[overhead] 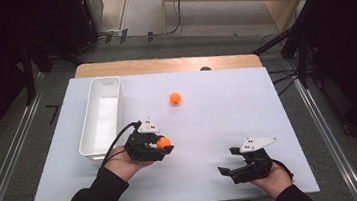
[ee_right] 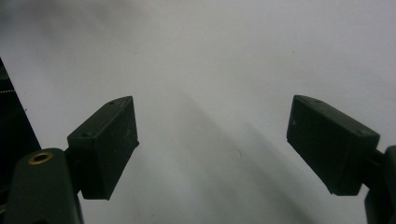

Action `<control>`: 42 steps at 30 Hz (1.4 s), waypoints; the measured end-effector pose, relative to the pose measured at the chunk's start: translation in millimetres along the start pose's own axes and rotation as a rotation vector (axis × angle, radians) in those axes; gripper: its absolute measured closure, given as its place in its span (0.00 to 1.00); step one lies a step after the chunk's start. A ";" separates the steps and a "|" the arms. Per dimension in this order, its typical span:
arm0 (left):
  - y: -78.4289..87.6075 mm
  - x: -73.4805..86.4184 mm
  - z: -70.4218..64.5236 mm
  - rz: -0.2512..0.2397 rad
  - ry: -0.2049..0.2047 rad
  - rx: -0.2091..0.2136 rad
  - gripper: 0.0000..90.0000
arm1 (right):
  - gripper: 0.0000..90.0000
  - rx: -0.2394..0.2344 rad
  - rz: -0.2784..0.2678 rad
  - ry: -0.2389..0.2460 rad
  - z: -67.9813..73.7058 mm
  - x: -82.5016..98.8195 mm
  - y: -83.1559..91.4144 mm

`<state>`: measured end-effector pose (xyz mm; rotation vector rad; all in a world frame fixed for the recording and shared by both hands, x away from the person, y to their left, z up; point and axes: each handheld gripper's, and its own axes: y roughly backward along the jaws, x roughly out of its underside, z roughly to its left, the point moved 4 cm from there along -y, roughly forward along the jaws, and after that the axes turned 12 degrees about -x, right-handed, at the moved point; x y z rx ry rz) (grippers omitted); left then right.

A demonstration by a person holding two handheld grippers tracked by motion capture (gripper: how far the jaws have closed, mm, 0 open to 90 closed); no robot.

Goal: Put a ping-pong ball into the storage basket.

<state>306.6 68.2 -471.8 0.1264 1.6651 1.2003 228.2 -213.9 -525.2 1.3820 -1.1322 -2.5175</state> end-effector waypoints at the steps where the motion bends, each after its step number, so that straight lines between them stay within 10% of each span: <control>1: 1.2 -0.5 0.7 0.001 -0.005 0.009 0.56 | 0.17 -0.002 0.000 0.000 0.0 0.0 0.1; 21: 16.0 -8.4 4.8 0.023 -0.091 0.047 0.56 | 0.17 -0.010 0.001 0.000 1.7 0.3 0.5; 42: 29.9 -18.0 16.4 0.032 -0.076 0.063 0.56 | 0.17 -0.017 -0.003 0.005 2.5 0.0 0.9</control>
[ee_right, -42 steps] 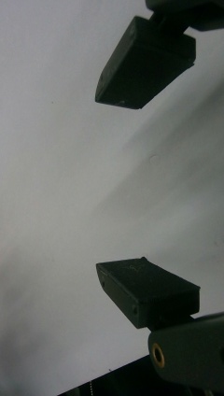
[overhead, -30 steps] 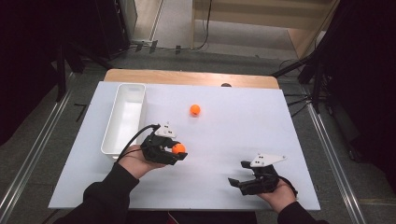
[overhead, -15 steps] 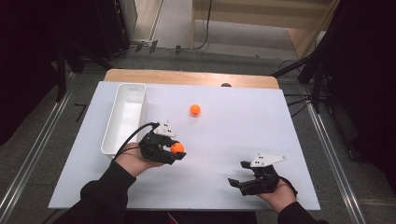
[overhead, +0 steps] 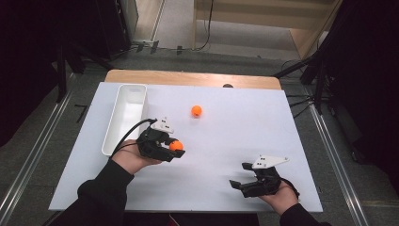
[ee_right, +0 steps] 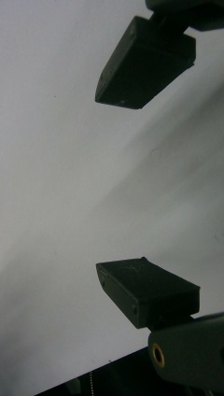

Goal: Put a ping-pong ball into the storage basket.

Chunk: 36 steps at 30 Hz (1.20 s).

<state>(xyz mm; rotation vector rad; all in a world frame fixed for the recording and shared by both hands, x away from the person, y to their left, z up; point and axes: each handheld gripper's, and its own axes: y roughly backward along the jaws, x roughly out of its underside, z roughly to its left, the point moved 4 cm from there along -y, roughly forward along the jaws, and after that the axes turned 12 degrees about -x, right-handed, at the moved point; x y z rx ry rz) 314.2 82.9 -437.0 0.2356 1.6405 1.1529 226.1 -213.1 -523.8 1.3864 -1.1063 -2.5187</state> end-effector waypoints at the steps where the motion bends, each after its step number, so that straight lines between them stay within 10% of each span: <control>1: 1.2 -0.3 1.2 0.000 -0.001 0.000 0.56 | 0.17 -0.001 -0.001 -0.001 0.0 0.0 -0.1; 36: 25.9 -0.6 33.9 -0.032 0.069 -0.063 0.56 | 0.17 -0.008 -0.017 0.001 0.7 -1.4 1.1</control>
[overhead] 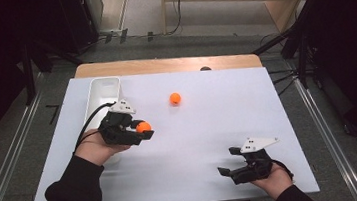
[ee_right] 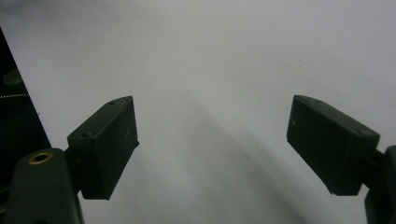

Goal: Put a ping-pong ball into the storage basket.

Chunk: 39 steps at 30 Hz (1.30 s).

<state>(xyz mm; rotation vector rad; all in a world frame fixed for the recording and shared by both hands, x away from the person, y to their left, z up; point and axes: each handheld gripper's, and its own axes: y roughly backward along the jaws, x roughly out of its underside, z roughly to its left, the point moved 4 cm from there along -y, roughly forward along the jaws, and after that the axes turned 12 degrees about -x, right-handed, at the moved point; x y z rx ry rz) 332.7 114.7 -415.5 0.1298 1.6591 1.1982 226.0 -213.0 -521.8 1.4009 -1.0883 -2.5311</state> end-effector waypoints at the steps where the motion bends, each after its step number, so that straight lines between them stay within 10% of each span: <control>1: 0.5 0.2 1.1 -0.001 0.002 -0.006 0.56 | 0.17 0.000 0.001 0.000 0.0 0.0 0.0; 39: 11.6 5.9 38.3 -0.019 0.177 -0.195 0.56 | 0.17 -0.002 0.002 0.003 0.1 0.5 0.4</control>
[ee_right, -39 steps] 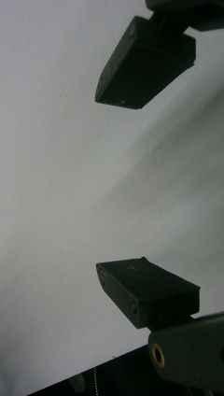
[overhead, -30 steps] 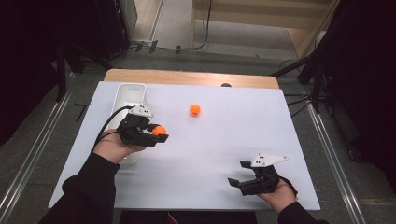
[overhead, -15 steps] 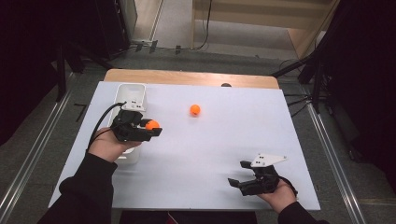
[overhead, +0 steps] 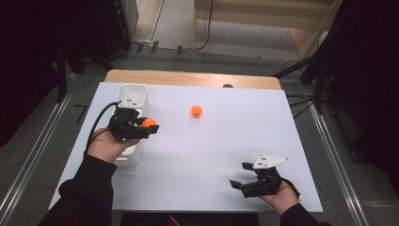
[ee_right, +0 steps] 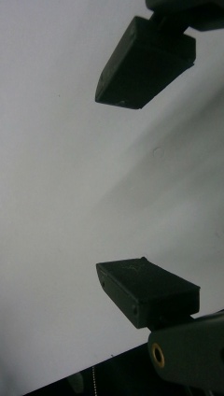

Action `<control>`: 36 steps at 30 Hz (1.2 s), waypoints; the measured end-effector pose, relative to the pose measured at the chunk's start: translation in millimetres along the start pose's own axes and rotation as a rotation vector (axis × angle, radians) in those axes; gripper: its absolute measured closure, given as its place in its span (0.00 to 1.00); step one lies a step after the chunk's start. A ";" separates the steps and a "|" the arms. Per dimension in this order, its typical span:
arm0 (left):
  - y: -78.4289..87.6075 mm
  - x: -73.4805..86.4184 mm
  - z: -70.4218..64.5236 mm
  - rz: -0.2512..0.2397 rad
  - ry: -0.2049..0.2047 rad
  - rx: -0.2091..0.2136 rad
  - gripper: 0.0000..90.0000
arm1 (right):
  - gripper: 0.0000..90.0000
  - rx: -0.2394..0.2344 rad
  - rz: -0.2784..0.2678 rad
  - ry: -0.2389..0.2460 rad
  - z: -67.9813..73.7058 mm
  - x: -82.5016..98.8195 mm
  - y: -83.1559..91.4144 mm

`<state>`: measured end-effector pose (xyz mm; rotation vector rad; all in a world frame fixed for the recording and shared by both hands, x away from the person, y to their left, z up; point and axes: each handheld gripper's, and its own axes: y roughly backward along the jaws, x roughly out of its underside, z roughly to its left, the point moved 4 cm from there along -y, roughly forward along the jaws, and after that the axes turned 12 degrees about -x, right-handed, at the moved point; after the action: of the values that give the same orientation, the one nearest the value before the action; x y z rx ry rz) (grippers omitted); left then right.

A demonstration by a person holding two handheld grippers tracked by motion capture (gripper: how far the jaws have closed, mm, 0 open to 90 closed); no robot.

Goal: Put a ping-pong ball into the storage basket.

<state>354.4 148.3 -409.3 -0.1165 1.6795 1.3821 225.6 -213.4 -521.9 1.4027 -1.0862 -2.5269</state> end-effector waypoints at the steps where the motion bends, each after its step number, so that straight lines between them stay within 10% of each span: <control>1: 0.0 0.1 0.9 0.001 0.000 -0.002 0.56 | 0.17 0.000 0.000 0.000 0.0 0.0 0.0; 36: -4.3 5.1 36.5 -0.005 0.155 -0.144 0.56 | 0.17 0.003 -0.003 0.001 -0.1 -0.3 0.0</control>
<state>375.2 178.7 -413.7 -0.3163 1.7027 1.5223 225.8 -213.3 -521.7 1.4067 -1.0888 -2.5276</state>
